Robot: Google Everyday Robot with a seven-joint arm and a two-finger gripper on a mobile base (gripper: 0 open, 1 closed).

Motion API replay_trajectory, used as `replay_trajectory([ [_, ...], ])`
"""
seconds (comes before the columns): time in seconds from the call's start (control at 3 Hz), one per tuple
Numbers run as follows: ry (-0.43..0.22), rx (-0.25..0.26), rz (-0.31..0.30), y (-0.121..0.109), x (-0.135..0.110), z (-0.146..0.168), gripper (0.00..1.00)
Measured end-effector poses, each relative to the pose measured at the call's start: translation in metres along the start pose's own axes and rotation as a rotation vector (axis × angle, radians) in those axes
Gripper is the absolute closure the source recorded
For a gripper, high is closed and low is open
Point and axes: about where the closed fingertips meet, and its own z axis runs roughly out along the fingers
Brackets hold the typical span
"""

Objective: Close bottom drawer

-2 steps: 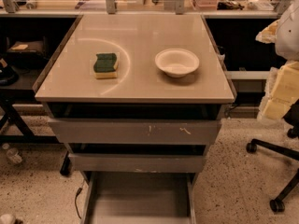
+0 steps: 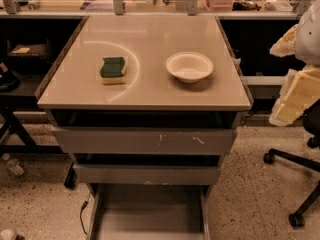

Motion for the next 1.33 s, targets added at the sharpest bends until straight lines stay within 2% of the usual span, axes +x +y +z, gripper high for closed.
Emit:
replay_trajectory([
  [1.0, 0.000, 0.000, 0.000, 0.0000, 0.0000, 0.0000, 0.88],
  [1.33, 0.000, 0.000, 0.000, 0.0000, 0.0000, 0.0000, 1.00],
])
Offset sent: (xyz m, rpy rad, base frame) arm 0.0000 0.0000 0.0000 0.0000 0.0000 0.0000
